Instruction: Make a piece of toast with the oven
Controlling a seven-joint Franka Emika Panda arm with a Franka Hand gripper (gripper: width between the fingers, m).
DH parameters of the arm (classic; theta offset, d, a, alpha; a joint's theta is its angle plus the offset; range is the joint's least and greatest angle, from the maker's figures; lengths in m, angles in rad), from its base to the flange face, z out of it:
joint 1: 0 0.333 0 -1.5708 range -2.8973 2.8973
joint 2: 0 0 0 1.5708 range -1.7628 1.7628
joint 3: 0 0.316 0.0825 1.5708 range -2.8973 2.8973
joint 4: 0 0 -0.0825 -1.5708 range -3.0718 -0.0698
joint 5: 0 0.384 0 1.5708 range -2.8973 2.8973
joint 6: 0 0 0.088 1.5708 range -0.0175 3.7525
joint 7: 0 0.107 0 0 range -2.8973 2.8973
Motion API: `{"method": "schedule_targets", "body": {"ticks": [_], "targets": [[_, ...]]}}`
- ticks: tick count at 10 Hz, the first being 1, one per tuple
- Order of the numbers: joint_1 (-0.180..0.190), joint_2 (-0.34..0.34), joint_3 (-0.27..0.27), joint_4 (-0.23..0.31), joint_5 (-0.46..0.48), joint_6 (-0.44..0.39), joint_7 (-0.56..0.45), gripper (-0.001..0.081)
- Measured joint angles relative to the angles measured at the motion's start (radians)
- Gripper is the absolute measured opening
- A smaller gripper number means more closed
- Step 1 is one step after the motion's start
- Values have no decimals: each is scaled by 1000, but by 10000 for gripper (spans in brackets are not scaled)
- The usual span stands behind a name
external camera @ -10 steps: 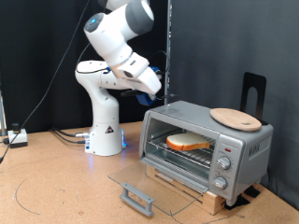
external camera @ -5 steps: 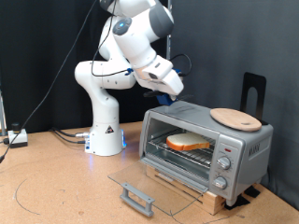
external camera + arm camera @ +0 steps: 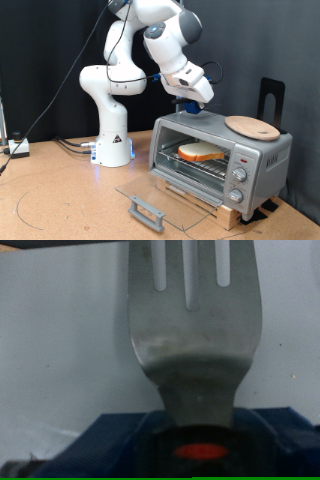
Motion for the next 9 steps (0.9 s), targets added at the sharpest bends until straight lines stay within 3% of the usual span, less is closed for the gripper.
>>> {"method": "schedule_targets", "body": {"ticks": [3,5,6,7,9], "targets": [[2,-2,49,-3,64,29,18,461],[4,-3,39,-2,84,20,9,709],[5,-6,17,-1,91,5,-4,709],[5,-11,-17,1,92,-22,-18,787],[3,-38,-98,6,69,-56,-34,806]]}}
